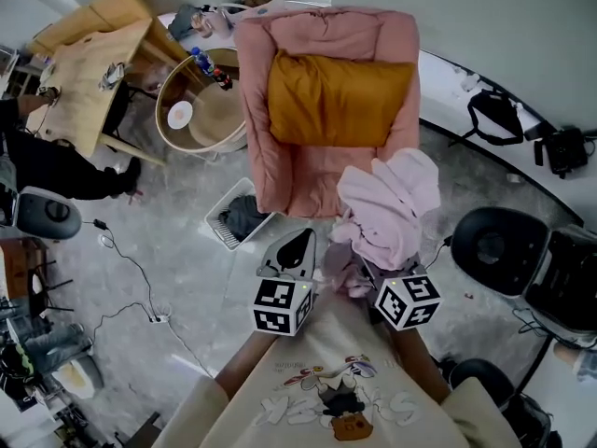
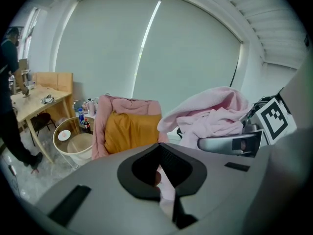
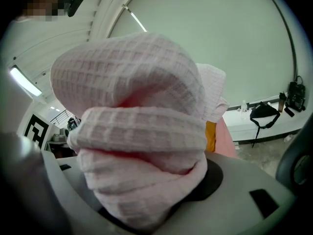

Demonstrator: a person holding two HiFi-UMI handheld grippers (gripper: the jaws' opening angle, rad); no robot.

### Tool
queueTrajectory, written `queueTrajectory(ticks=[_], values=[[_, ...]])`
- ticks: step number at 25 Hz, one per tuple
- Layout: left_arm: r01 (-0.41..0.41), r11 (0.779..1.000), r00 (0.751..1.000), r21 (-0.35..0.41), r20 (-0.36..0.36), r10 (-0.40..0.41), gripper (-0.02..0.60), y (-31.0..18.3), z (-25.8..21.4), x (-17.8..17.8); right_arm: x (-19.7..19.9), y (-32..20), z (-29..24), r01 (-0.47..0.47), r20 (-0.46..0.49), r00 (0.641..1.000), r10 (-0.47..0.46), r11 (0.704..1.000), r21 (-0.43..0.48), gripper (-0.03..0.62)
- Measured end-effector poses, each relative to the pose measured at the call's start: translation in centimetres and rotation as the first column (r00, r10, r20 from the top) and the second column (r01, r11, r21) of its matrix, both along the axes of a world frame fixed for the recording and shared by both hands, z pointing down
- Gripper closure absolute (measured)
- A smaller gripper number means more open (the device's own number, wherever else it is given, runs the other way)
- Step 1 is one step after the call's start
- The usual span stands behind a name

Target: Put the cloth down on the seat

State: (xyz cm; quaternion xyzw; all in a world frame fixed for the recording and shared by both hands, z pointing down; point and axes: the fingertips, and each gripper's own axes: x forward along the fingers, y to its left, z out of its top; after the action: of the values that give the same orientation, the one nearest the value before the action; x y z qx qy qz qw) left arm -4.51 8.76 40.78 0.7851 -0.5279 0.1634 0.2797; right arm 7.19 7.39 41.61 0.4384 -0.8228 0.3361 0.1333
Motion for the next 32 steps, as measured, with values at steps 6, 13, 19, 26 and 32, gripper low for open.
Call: queueTrajectory(ticks=[6, 13, 19, 26, 32], values=[[0.004, 1.000, 1.000, 0.000, 0.025, -0.004, 0.577, -6.1, -0.4, 1.8, 1.3, -5.7, 0.0, 0.019, 0.029, 0.999, -0.019, 1.000, -0.008, 0.279], [0.014, 1.000, 0.998, -0.002, 0.053, -0.014, 0.577, -11.7, -0.5, 3.8, 3.0, -11.6, 0.3, 0.048, 0.052, 0.998, -0.047, 0.999, -0.010, 0.279], [0.039, 0.999, 0.997, 0.001, 0.069, -0.039, 0.577, -14.9, -0.2, 4.0, 3.9, -15.8, 0.7, 0.053, 0.057, 0.997, -0.053, 0.999, -0.003, 0.279], [0.030, 1.000, 0.998, 0.005, 0.060, -0.030, 0.577, -16.9, -0.4, 4.3, 3.4, -17.9, 0.1, 0.055, 0.073, 0.996, -0.055, 0.998, 0.002, 0.279], [0.005, 1.000, 0.999, 0.004, 0.049, -0.005, 0.577, -19.2, -0.8, 3.2, 2.2, -20.0, -0.4, 0.028, 0.081, 0.996, -0.027, 1.000, -0.014, 0.279]])
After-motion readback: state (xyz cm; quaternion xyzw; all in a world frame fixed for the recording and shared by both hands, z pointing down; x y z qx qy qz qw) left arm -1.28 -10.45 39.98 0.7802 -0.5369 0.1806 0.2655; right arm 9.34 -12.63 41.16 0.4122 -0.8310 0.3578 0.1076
